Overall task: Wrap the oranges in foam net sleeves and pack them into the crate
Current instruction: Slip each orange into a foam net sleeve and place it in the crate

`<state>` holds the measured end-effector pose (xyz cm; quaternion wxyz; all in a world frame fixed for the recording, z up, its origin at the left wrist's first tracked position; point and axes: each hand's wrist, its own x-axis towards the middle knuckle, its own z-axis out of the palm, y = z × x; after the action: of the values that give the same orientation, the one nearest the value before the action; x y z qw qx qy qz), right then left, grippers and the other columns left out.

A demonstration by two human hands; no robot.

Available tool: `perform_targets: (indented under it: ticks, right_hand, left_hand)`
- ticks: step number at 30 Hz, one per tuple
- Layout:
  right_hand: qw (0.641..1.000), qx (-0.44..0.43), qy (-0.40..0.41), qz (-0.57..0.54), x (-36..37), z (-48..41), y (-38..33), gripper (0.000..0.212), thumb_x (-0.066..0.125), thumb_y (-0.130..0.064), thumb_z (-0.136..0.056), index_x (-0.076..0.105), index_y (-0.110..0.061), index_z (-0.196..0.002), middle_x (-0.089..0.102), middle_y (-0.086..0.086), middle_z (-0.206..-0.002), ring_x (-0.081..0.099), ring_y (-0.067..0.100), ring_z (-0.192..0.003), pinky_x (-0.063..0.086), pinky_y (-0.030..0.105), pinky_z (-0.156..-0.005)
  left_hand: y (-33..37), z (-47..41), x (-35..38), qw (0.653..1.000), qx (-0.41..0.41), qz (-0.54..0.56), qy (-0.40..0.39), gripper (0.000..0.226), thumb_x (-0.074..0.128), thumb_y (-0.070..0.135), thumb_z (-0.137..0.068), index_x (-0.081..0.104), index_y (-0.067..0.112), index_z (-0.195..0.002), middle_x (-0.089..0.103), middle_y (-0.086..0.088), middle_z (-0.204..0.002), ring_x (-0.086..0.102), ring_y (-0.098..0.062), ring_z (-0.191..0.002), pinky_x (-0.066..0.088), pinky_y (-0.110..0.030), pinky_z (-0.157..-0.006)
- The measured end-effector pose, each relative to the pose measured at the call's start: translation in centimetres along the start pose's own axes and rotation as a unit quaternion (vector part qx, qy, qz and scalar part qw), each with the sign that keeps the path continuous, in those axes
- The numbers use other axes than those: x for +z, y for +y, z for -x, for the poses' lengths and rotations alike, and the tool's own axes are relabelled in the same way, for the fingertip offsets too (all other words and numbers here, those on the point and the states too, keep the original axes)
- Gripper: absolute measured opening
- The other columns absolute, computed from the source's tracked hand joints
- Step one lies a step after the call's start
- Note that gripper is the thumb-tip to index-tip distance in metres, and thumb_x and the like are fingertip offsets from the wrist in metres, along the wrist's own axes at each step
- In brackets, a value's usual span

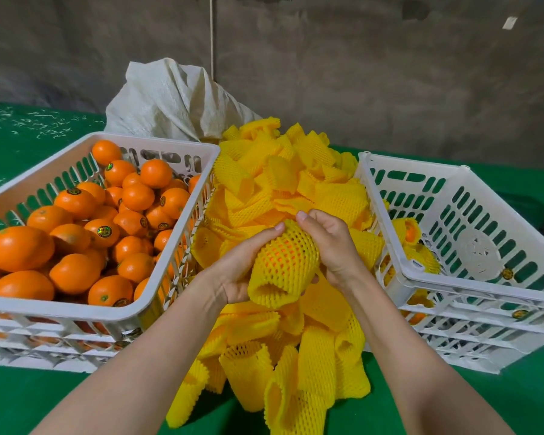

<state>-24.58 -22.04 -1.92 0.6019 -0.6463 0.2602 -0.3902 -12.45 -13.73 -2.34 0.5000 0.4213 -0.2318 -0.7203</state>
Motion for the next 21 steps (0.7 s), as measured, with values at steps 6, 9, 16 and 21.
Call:
perform_targets:
  ticks: [6,9,16,21]
  right_hand:
    - [0.978,-0.082,0.094,0.167,-0.3,0.2,0.8,0.019,0.061,-0.022,-0.089,0.052,-0.011,-0.102,0.055,-0.001,-0.095,0.054,0.003,-0.085,0.046,0.026,-0.075]
    - [0.984,-0.052,0.027,0.167,0.0,1.2,1.3,0.030,0.048,-0.030,-0.095,0.046,-0.024,-0.124,0.049,-0.014,-0.117,0.044,-0.022,-0.100,0.041,0.005,-0.082]
    - [0.985,-0.062,-0.058,0.153,1.0,2.8,1.0,0.059,0.065,-0.002,-0.084,0.040,-0.013,-0.136,0.044,-0.010,-0.132,0.038,-0.007,-0.121,0.034,0.014,-0.102]
    - [0.986,-0.074,0.016,0.146,0.9,2.8,0.1,0.056,0.065,0.012,-0.073,0.050,-0.002,-0.125,0.053,0.010,-0.128,0.049,0.020,-0.121,0.039,0.039,-0.103]
  left_hand:
    - [0.8,-0.6,1.5,0.985,0.059,-0.038,0.157,0.030,0.056,0.045,-0.087,0.063,0.017,-0.098,0.070,-0.009,-0.084,0.066,-0.023,-0.076,0.052,-0.032,-0.065]
    - [1.3,-0.9,2.1,0.963,0.122,-0.077,0.226,0.033,0.056,0.037,-0.092,0.060,0.014,-0.116,0.067,-0.011,-0.107,0.064,-0.025,-0.095,0.053,-0.040,-0.082]
    - [0.8,-0.4,3.4,0.942,0.191,-0.059,0.269,0.050,0.056,0.024,-0.095,0.040,0.007,-0.139,0.059,-0.011,-0.124,0.058,-0.025,-0.111,0.049,-0.042,-0.095]
    - [0.6,-0.2,4.4,0.941,0.212,-0.174,0.200,0.052,0.037,0.036,-0.100,0.029,0.014,-0.147,0.035,0.012,-0.140,0.035,-0.005,-0.126,0.036,-0.015,-0.100]
